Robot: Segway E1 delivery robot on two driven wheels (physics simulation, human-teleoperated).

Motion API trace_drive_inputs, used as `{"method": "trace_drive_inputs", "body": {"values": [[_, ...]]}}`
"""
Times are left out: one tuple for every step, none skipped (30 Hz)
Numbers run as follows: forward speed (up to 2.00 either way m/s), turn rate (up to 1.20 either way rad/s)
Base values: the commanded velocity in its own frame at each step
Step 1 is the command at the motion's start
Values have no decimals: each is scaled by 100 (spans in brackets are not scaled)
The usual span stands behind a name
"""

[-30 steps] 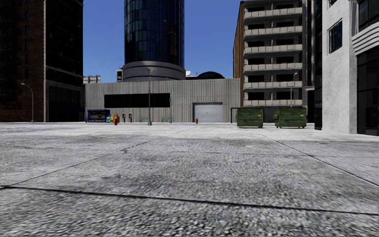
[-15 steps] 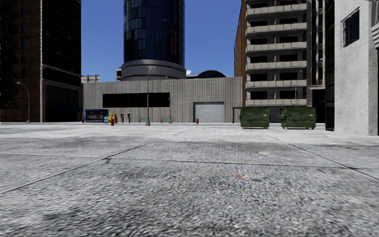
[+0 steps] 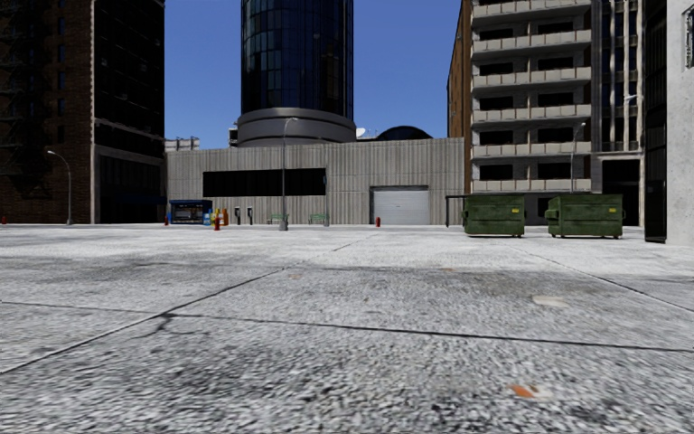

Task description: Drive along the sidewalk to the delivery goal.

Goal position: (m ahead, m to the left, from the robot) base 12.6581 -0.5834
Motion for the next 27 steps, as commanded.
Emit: {"method": "trace_drive_inputs", "body": {"values": [[200,0],[200,0],[200,0],[200,0],[200,0],[200,0],[200,0],[200,0],[200,0],[200,0],[200,0],[200,0],[200,0],[200,0],[200,0],[200,0],[200,0],[200,0],[200,0],[200,0],[200,0],[200,0],[200,0],[200,0],[200,0],[200,0],[200,0]]}}
